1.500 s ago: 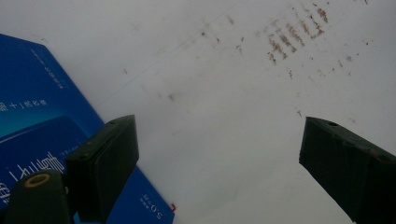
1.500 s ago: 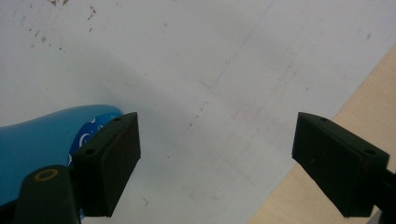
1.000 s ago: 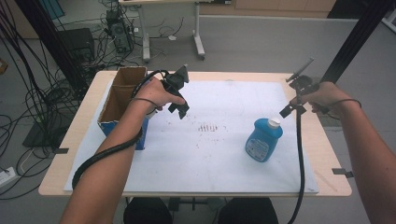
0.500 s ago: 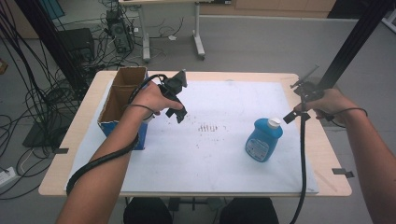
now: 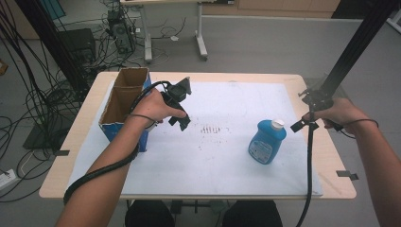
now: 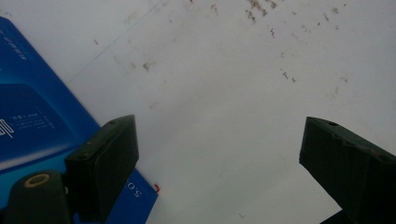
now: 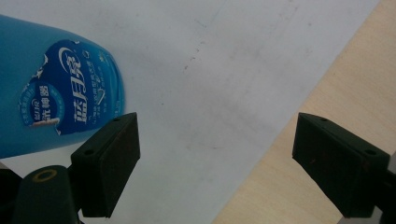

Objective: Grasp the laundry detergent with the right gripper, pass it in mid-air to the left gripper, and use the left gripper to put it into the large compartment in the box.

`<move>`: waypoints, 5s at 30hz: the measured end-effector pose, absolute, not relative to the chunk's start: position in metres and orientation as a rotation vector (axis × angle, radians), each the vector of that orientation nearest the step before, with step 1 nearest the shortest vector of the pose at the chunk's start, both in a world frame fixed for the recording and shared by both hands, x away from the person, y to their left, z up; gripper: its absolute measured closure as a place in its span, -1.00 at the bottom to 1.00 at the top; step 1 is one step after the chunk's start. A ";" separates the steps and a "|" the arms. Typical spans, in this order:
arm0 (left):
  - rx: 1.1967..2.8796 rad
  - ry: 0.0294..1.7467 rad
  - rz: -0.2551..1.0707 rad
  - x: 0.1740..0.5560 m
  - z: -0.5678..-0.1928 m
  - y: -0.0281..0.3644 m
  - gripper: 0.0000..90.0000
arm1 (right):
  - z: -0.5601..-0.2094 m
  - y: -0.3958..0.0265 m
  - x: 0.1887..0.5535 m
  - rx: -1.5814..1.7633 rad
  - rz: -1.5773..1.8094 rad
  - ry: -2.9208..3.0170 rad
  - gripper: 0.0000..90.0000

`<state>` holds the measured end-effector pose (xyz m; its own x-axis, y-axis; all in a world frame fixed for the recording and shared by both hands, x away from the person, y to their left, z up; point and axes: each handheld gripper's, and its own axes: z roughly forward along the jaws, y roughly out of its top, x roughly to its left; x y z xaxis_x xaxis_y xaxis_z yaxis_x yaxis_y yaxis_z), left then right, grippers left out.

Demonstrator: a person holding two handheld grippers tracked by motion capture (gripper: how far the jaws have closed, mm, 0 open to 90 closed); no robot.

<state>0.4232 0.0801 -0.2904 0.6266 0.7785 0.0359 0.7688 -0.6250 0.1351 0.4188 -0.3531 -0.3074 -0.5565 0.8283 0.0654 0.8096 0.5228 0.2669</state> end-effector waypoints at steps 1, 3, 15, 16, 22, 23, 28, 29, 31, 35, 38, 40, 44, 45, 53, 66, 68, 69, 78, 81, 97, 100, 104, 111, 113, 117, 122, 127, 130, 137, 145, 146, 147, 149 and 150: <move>2.738 1.304 0.136 0.422 -0.291 0.080 -0.73 | -0.308 -0.354 0.418 1.449 0.420 2.679 -0.68; 2.740 1.302 0.134 0.421 -0.293 0.081 -0.73 | -0.309 -0.355 0.416 1.440 0.405 2.679 -0.68; 2.747 1.287 0.133 0.409 -0.301 0.081 -0.73 | -0.318 -0.361 0.402 1.449 0.425 2.675 -0.68; 2.746 1.289 0.132 0.409 -0.302 0.082 -0.73 | -0.319 -0.361 0.401 1.449 0.423 2.674 -0.68; 2.747 1.290 0.131 0.405 -0.304 0.084 -0.73 | -0.324 -0.367 0.393 1.460 0.436 2.662 -0.68; 2.743 1.291 0.130 0.403 -0.305 0.084 -0.73 | -0.325 -0.367 0.391 1.464 0.440 2.660 -0.68; 2.746 1.292 0.123 0.399 -0.308 0.086 -0.73 | -0.331 -0.371 0.384 1.469 0.455 2.661 -0.68; 2.749 1.291 0.120 0.398 -0.309 0.085 -0.73 | -0.332 -0.371 0.382 1.472 0.459 2.660 -0.68; 2.752 1.288 0.119 0.396 -0.310 0.085 -0.73 | -0.335 -0.372 0.380 1.477 0.468 2.660 -0.68; 2.745 1.279 0.104 0.392 -0.312 0.085 -0.73 | -0.340 -0.374 0.374 1.486 0.495 2.660 -0.68; 2.756 1.275 0.096 0.388 -0.317 0.084 -0.73 | -0.343 -0.374 0.369 1.487 0.502 2.664 -0.68; 2.752 1.278 0.092 0.387 -0.318 0.083 -0.73 | -0.345 -0.374 0.367 1.483 0.506 2.667 -0.68; 2.753 1.273 0.089 0.385 -0.321 0.084 -0.73 | -0.346 -0.372 0.361 1.469 0.516 2.674 -0.68; 2.751 1.279 0.090 0.385 -0.322 0.085 -0.73 | -0.346 -0.371 0.360 1.464 0.517 2.675 -0.68; 2.752 1.279 0.085 0.383 -0.324 0.086 -0.73 | -0.347 -0.364 0.350 1.424 0.548 2.683 -0.68; 2.753 1.281 0.079 0.382 -0.328 0.085 -0.73 | -0.349 -0.353 0.337 1.384 0.576 2.690 -0.68; 2.753 1.281 0.076 0.382 -0.328 0.085 -0.73 | -0.349 -0.353 0.337 1.382 0.578 2.690 -0.68; 2.754 1.279 0.076 0.382 -0.329 0.085 -0.73 | -0.349 -0.352 0.335 1.380 0.580 2.691 -0.68; 2.753 1.280 0.074 0.380 -0.332 0.085 -0.73 | -0.349 -0.349 0.329 1.369 0.596 2.688 -0.68; 2.751 1.283 0.070 0.380 -0.332 0.085 -0.73 | -0.350 -0.348 0.325 1.365 0.603 2.688 -0.68; 2.753 1.271 0.064 0.379 -0.330 0.083 -0.73 | -0.362 -0.347 0.314 1.360 0.644 2.686 -0.68; 2.751 1.270 0.064 0.378 -0.330 0.083 -0.73 | -0.362 -0.346 0.312 1.358 0.647 2.686 -0.68; 2.753 1.270 0.062 0.378 -0.331 0.083 -0.73 | -0.364 -0.344 0.309 1.345 0.662 2.681 -0.69; 2.755 1.268 0.057 0.376 -0.330 0.082 -0.73 | -0.371 -0.343 0.305 1.330 0.688 2.682 -0.69; 2.756 1.268 0.055 0.376 -0.330 0.082 -0.73 | -0.372 -0.343 0.304 1.336 0.694 2.682 -0.69; 2.761 1.266 0.053 0.375 -0.330 0.081 -0.73 | -0.377 -0.341 0.301 1.313 0.729 2.676 -0.71; 2.767 1.265 0.048 0.375 -0.331 0.081 -0.73 | -0.381 -0.340 0.300 1.302 0.759 2.672 -0.71; 2.769 1.264 0.043 0.374 -0.330 0.081 -0.73 | -0.385 -0.339 0.298 1.285 0.790 2.662 -0.72; 2.769 1.267 0.045 0.374 -0.329 0.081 -0.73 | -0.388 -0.338 0.297 1.286 0.804 2.655 -0.73; 2.768 1.270 0.046 0.375 -0.329 0.083 -0.73 | -0.395 -0.336 0.295 1.289 0.833 2.646 -0.78; 2.764 1.274 0.043 0.374 -0.330 0.083 -0.73 | -0.399 -0.337 0.294 1.297 0.860 2.611 -0.80; 2.767 1.273 0.041 0.374 -0.331 0.083 -0.73 | -0.400 -0.337 0.294 1.293 0.871 2.601 -0.80; 2.767 1.273 0.041 0.374 -0.331 0.083 -0.73 | -0.400 -0.337 0.294 1.293 0.871 2.601 -0.80; 2.769 1.274 0.039 0.374 -0.331 0.083 -0.73 | -0.402 -0.336 0.294 1.289 0.884 2.593 -0.80; 2.768 1.275 0.040 0.374 -0.331 0.084 -0.73 | -0.402 -0.336 0.293 1.287 0.889 2.590 -0.80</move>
